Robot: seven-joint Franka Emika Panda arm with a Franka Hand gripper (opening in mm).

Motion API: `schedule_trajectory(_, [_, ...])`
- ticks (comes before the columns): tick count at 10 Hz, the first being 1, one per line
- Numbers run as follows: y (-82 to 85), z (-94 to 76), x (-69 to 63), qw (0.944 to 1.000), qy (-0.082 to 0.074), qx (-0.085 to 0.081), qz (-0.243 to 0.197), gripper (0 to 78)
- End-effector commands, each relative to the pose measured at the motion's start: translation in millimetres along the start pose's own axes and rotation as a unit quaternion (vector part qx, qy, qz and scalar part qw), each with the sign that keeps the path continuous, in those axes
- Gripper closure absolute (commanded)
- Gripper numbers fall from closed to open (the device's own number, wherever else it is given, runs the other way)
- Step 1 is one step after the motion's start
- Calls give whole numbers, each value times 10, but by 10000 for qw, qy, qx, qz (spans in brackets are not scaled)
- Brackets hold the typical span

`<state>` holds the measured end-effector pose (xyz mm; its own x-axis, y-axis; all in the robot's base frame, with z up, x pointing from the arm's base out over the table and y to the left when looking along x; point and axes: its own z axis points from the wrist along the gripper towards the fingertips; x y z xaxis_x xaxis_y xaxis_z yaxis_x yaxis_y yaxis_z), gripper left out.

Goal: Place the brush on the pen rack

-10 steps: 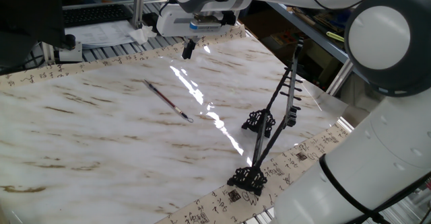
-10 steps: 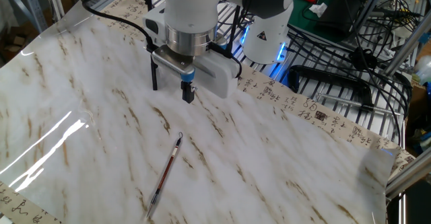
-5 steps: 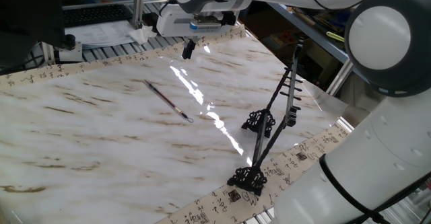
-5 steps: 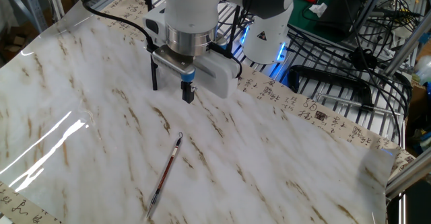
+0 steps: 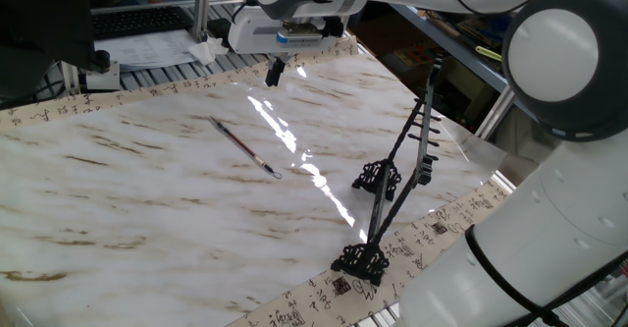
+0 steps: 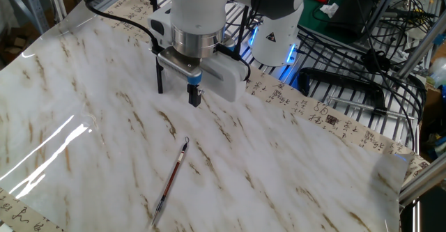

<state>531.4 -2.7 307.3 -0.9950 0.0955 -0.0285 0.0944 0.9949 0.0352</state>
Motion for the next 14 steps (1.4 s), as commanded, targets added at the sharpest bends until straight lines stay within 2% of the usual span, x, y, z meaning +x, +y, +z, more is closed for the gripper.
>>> schedule_trajectory(1, [-1, -14, -7, 9979, -50, -235, 602, 776])
schedule_trajectory(3, [-1, -14, -7, 9966, -56, -228, 789, 776])
schedule_trajectory(4, [-1, -14, -7, 9954, 8, -250, 923, 776])
schedule_trajectory(5, [-1, -14, -7, 9951, 3, -249, 953, 776])
schedule_trajectory(7, [-1, -14, -7, 9953, 49, -268, 924, 776])
schedule_trajectory(10, [-1, -14, -7, 9968, 63, -266, 747, 776])
schedule_trajectory(14, [-1, -14, -7, 9969, 64, -275, 733, 776])
